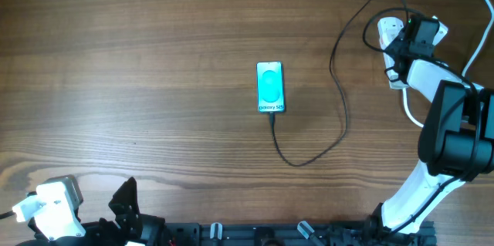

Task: Plug charger to phone and switch on socket

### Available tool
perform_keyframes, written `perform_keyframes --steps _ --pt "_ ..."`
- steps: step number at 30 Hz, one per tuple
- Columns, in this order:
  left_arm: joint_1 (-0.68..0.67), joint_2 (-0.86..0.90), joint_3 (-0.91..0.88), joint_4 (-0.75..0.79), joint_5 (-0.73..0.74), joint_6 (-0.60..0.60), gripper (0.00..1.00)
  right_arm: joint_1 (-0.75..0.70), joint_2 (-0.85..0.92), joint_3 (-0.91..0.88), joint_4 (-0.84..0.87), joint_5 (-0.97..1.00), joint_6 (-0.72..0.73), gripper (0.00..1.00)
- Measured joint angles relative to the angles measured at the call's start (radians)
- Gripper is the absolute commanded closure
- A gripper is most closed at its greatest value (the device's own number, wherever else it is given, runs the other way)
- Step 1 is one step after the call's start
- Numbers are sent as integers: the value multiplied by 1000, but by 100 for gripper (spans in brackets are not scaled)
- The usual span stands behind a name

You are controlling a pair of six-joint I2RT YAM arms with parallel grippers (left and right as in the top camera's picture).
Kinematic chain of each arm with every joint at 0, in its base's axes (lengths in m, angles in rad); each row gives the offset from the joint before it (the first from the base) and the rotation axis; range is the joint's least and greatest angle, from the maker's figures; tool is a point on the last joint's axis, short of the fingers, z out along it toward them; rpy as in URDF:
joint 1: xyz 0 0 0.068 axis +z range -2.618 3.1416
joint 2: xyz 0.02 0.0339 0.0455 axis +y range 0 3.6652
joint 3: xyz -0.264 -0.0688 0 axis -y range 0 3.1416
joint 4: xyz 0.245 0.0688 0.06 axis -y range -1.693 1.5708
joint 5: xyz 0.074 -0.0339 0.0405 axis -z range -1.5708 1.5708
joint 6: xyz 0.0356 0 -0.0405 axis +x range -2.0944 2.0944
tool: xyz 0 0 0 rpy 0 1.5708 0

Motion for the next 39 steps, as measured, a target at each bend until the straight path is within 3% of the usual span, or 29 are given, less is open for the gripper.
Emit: perform_keyframes --steps 10,18,29,34,36,39 --pt "0 0 0 0 0 0 0 22 -36 6 -104 -9 0 96" --pt "0 -18 -2 2 2 0 0 59 -122 -18 -290 -61 39 96" --pt "0 -423 -30 10 1 0 0 61 -399 -34 -501 -66 122 96" --pt "0 -440 -47 38 2 0 0 97 -529 -34 -602 -88 126 96" --pt "0 -440 -79 108 1 -8 0 132 -608 -34 -645 -92 129 95" --pt "0 -440 -180 373 -5 -34 0 201 -747 -34 -698 -98 129 95"
